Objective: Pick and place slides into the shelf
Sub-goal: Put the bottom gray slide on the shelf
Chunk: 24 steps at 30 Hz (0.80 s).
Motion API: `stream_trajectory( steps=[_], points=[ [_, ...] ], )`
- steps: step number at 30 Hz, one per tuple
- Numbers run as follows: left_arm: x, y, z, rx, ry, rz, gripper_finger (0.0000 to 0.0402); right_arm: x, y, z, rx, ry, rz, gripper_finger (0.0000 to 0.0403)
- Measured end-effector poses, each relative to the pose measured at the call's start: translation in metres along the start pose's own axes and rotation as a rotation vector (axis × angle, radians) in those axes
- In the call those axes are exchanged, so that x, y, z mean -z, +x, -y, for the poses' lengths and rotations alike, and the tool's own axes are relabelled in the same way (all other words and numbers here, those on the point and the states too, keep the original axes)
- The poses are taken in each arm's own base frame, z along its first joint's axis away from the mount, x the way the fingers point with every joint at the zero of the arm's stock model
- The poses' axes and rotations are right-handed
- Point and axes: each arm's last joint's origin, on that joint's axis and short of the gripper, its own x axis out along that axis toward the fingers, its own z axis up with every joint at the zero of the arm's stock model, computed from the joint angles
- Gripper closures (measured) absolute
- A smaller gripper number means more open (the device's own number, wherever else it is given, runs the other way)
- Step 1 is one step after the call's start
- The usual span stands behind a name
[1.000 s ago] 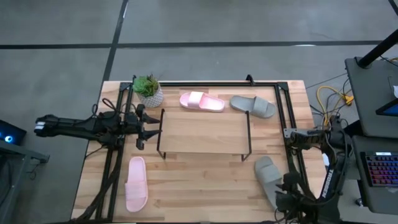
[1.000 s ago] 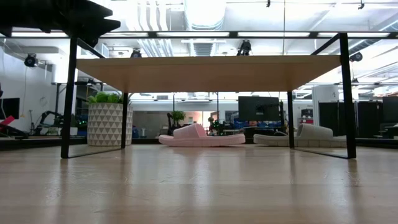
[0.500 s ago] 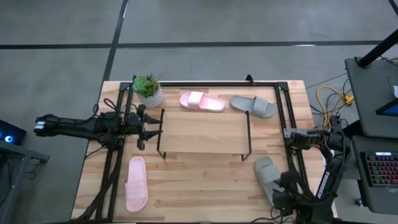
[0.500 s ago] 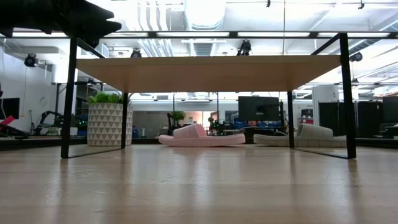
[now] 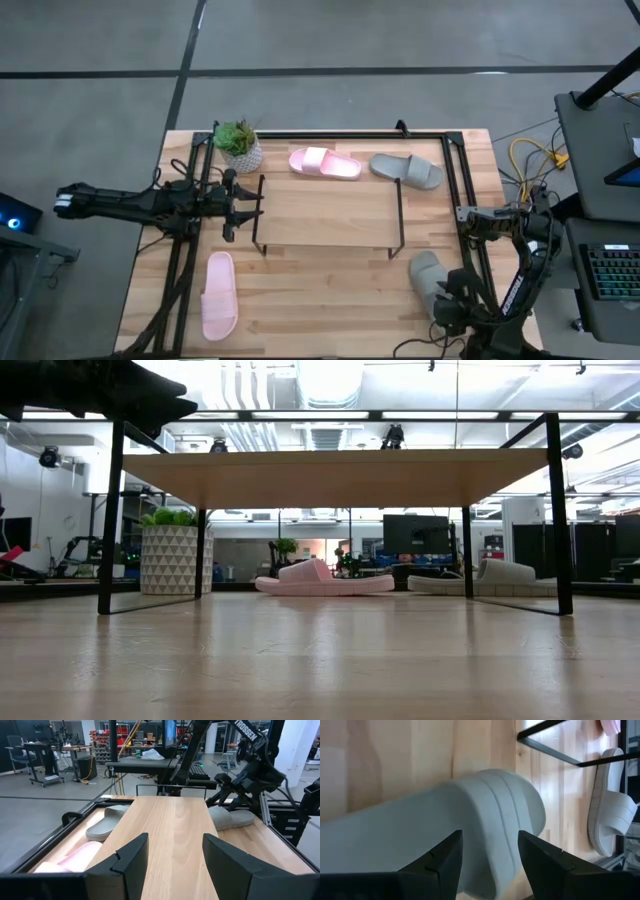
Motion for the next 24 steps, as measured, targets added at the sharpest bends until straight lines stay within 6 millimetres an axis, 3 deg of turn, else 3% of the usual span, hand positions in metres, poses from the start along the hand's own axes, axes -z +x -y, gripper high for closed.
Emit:
stream_trajectory(
  steps=[14,24],
  points=[
    [0.000,0.000,0.000,0.000,0.000,-0.001,0.0228,0.009,0.023,0.001,0.036,-0.011,-0.018,0.0225],
    [0.000,0.000,0.000,0.000,0.000,-0.001,0.0228,0.009,0.023,0.001,0.032,-0.013,-0.016,0.0232]
  ],
)
